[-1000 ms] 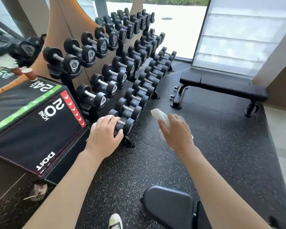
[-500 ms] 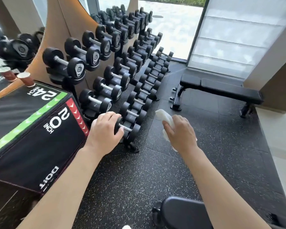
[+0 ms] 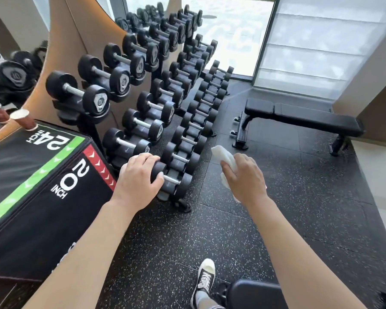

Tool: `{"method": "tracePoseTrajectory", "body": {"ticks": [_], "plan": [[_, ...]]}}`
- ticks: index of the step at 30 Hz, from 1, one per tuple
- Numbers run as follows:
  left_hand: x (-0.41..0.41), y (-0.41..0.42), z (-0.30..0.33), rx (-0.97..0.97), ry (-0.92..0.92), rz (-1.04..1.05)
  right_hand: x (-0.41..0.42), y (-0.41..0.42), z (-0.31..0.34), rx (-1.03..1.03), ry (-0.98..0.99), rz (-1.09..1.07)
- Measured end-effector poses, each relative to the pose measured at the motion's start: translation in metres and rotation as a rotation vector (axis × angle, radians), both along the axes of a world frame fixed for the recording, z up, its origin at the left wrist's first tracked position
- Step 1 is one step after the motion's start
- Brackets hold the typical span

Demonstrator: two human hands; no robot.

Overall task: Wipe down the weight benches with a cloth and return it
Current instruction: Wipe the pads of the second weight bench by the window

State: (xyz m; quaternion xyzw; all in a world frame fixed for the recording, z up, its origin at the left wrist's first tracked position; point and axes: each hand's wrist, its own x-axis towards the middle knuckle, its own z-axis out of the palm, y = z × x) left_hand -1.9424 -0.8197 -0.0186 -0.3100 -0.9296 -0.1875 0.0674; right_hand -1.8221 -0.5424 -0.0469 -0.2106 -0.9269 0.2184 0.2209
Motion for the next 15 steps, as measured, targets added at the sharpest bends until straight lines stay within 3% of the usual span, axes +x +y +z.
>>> {"method": "tracePoseTrajectory", "body": {"ticks": [15], "plan": [[-0.128, 0.196, 0.013, -0.085, 0.023, -0.12, -0.102, 0.166, -0.021, -0.114, 0.029, -0.11]]}}
